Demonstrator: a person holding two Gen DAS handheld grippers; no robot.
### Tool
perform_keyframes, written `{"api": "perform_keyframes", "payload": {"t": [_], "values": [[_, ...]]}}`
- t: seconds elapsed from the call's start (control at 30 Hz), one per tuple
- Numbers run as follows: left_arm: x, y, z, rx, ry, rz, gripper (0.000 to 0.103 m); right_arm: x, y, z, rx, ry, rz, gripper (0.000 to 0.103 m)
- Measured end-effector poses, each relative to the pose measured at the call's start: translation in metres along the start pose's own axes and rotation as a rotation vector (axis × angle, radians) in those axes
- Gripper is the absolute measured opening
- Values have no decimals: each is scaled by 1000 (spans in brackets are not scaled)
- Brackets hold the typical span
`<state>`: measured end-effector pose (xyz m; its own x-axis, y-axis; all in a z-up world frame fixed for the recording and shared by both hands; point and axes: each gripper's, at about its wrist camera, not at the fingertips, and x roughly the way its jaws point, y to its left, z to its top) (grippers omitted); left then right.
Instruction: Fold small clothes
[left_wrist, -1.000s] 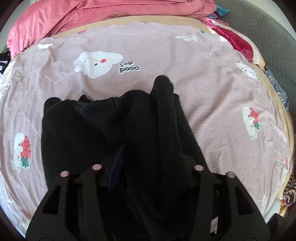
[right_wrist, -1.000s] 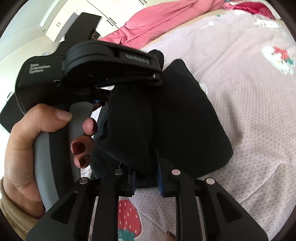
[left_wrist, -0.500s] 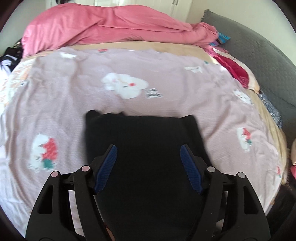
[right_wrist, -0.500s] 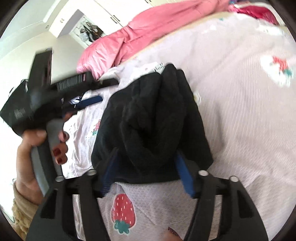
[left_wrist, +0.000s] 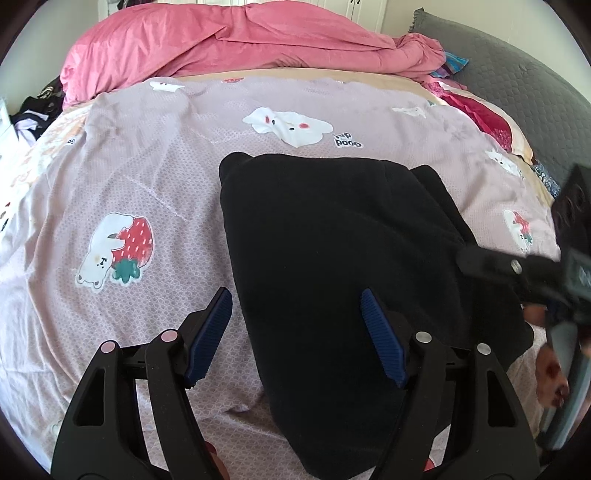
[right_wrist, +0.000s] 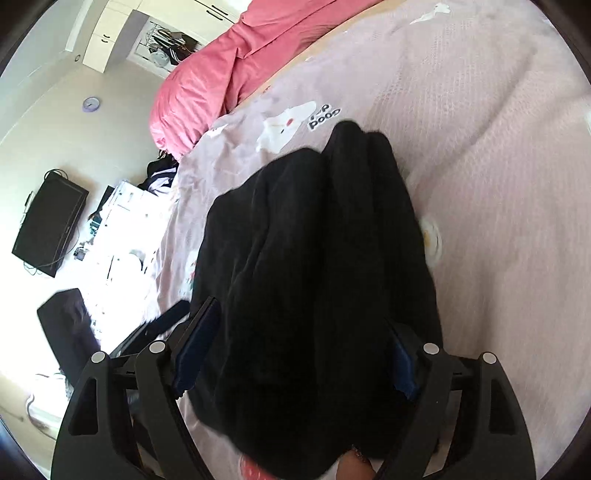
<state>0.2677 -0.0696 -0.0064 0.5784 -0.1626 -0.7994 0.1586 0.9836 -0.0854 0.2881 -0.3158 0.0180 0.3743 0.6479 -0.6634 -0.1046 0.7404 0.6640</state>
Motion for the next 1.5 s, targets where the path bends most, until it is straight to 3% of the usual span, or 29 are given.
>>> {"api": "perform_keyframes", "payload": {"t": [0.1,0.17,0.23,0.27,0.47,0.67,0.93,1.0,1.07,1.1,1.23,1.27,1.3,1.33,1.43,1.47,1.5], "values": [[0,-1,0,2,-1,1,65,2,5,2,-58,-27,-35,72],[0,-1,1,2,2,-3,65,11,8,6,-108,-43,-73,34],[1,-2,2,1,7,-11,65,14,12,6,-152,-51,-105,14],[1,-2,3,0,10,-12,65,15,16,6,-183,-57,-140,12],[1,-4,2,-23,13,-62,66,-8,41,5,-361,-156,-200,9],[4,-8,-6,-35,31,-89,69,7,2,10,-261,-100,-258,9],[1,-11,-15,-38,40,-99,69,4,-10,2,-217,-113,-260,9],[1,-11,-16,-36,38,-86,69,1,-12,-2,-197,-96,-224,22],[-1,-10,-18,-40,37,-83,69,-7,-15,-7,-168,-86,-187,43],[-1,-8,-18,-46,37,-87,69,-13,-16,-11,-148,-81,-135,48],[-4,-6,-19,-60,37,-95,69,-25,-15,-25,-113,-61,-69,58],[-5,-7,-20,-59,36,-94,69,-26,-15,-27,-109,-57,-62,55],[-7,-8,-22,-58,33,-92,69,-27,-14,-30,-117,-62,-81,44],[-9,-9,-23,-57,32,-94,69,-27,-13,-31,-134,-64,-115,8],[-11,-10,-25,-58,32,-104,69,-26,-12,-33,-180,-93,-260,9],[-11,-11,-25,-55,32,-92,69,-19,-13,-34,-217,-88,-407,11],[-12,-10,-26,-51,28,-78,69,-13,-15,-37,-232,-77,-437,19]]}}
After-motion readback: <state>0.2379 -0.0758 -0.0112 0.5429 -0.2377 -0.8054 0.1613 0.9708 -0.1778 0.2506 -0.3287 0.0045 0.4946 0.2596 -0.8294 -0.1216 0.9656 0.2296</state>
